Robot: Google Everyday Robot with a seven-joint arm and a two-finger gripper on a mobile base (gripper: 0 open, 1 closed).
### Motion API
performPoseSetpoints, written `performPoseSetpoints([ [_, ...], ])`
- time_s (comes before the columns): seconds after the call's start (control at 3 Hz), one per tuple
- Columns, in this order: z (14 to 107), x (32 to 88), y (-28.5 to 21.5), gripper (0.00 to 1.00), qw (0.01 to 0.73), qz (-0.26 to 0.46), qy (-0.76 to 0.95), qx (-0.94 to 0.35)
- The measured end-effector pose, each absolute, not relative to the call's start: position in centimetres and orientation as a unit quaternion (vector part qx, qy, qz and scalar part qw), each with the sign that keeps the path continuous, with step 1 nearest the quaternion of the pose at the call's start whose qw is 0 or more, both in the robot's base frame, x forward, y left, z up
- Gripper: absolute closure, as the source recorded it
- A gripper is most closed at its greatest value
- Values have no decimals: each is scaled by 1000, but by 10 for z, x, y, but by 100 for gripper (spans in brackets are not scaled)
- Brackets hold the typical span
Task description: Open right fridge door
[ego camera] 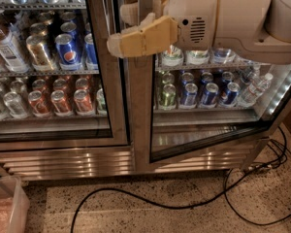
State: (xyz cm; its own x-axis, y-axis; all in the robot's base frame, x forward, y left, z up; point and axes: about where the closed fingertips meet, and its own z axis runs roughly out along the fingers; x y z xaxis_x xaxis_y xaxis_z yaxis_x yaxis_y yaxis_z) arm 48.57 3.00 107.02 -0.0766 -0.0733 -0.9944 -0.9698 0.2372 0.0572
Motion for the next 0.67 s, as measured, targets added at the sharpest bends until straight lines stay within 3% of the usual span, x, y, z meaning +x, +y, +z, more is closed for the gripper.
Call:
performPoseSetpoints([
  [0.67,1068,484,33,0,518,428,598,-438],
])
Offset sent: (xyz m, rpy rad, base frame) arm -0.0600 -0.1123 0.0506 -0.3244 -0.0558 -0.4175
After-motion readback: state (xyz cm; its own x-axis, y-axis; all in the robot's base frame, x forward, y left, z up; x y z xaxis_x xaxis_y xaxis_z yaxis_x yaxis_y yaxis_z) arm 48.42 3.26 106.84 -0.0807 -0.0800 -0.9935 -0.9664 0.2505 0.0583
